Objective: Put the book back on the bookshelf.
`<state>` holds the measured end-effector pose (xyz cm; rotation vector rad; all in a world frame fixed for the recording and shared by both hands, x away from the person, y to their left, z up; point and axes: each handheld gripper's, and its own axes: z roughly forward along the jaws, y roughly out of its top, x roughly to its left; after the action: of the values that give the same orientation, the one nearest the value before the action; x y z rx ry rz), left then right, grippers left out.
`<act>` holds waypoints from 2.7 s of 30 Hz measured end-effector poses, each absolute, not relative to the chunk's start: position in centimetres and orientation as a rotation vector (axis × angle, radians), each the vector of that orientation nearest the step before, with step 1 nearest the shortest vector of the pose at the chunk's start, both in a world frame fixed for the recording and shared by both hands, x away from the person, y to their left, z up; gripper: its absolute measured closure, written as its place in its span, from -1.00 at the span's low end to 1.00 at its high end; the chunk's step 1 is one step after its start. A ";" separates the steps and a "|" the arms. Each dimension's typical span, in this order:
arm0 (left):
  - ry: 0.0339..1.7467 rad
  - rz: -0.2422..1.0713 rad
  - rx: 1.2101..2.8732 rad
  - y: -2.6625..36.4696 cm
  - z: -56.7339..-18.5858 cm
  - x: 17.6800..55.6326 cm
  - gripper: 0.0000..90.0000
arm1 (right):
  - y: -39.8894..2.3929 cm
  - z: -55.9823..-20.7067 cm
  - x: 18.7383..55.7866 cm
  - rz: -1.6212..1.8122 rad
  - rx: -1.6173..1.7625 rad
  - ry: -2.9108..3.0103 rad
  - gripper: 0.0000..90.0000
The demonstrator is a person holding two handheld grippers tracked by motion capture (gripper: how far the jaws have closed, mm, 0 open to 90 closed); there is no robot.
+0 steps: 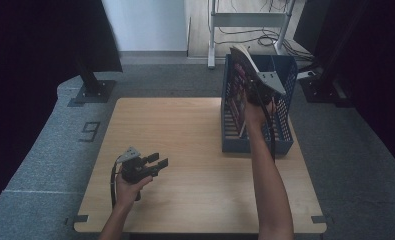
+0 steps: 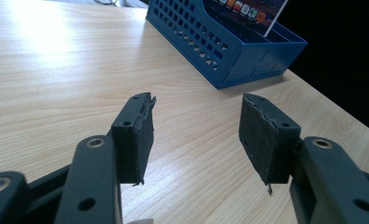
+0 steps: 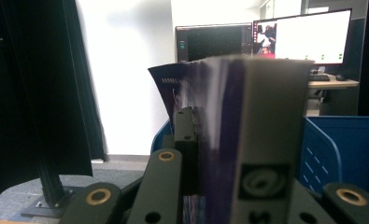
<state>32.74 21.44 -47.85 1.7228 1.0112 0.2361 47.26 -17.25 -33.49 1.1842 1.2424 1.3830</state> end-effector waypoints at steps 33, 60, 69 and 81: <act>1.023 0.231 1.714 21.8 -48.0 32.9 0.00 | -15.0 -37.7 49.0 1.340 1.196 1.234 0.80; 1.035 0.224 1.713 21.8 -48.4 33.0 0.00 | -13.1 -41.7 50.1 1.301 1.130 1.269 0.75; 1.029 0.222 1.720 21.6 -48.4 32.9 0.00 | -12.7 -41.5 49.1 1.335 1.111 1.324 0.69; 1.023 0.217 1.738 21.2 -48.6 32.9 0.00 | -13.2 -41.5 49.3 1.307 1.124 1.455 0.52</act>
<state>32.88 21.21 -48.56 1.7384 1.0235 0.2174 49.31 -13.24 -41.52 1.1245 1.4552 1.3067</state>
